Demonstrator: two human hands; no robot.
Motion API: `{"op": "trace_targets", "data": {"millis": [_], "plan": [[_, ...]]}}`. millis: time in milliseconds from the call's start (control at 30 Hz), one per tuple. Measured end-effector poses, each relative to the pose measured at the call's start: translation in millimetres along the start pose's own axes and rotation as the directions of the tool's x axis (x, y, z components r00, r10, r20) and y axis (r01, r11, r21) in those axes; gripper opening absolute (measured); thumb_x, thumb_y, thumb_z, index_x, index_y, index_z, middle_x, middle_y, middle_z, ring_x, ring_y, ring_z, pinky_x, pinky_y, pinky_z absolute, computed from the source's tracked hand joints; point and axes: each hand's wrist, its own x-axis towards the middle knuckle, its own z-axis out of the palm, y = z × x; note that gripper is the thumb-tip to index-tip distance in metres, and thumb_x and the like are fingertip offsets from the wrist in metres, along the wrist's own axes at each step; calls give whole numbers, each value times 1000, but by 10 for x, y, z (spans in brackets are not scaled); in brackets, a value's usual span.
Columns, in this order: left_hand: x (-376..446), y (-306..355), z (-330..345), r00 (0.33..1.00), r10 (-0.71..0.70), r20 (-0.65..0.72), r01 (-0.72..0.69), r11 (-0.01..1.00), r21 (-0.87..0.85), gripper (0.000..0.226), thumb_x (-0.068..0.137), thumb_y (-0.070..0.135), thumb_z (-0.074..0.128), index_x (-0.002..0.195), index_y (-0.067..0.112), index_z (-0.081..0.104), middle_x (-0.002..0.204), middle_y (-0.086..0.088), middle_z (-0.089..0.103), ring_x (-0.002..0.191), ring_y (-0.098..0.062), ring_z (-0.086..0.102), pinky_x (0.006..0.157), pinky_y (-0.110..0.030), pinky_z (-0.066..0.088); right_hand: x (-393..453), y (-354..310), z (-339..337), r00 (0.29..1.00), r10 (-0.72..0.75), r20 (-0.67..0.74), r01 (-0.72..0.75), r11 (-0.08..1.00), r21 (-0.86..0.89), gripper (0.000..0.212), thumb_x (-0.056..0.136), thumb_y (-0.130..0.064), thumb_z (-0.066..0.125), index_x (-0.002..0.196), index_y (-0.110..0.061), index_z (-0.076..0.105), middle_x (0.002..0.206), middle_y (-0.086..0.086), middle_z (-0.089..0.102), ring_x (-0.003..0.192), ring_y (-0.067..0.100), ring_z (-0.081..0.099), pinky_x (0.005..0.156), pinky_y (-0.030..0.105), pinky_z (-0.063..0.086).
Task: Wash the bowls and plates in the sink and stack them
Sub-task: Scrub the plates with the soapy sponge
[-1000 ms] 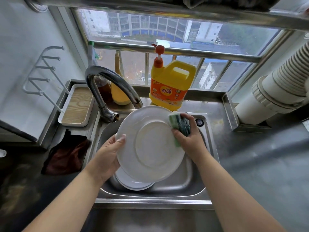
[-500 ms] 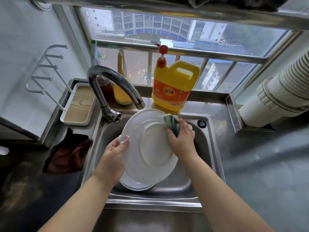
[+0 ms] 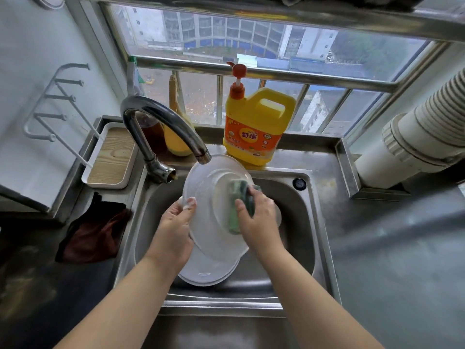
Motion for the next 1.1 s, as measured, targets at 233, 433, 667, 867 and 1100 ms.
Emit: {"op": "trace_targets", "data": {"millis": [233,433,667,867,1100], "plan": [[8,45,-24,999,12,-49,-11,1000,10,26,101,15,40,85,11,60,68,-2,71,60,-13,69,55,-27,58,-437,192,13,920,-292,260,318,946,-63,51,79,-32,60,130,-32,52,136,-8,42,120,11,37,104,18,29],[2,-17,-86,996,-24,-87,25,1000,19,24,100,14,43,85,14,61,71,2,72,66,-10,68,64,-25,59,-168,477,-150,994,-34,108,52,985,-166,47,84,-26,64,129,-29,51,126,1,49,115,23,45,103,37,38],[-47,-47,-93,995,-56,-84,61,996,70,26,101,18,42,82,10,59,64,-3,70,56,-13,67,51,-25,56,-296,5,123,945,-288,157,294,956,-17,50,85,-29,62,134,-31,51,135,-4,45,120,13,38,105,24,31],[43,-19,-307,990,-51,-135,67,991,113,26,100,20,45,80,13,59,67,1,69,61,-11,66,55,-24,56,-473,497,119,927,-238,291,265,962,-60,52,78,-29,66,129,-34,57,128,-11,44,118,14,41,104,14,29],[187,123,-535,996,34,-87,-1,934,358,21,99,15,48,88,9,65,71,-1,70,62,-12,65,62,-24,54,-240,831,-159,929,117,350,23,928,-371,49,81,-35,64,130,-33,56,127,-3,52,116,20,48,103,28,39]]}}
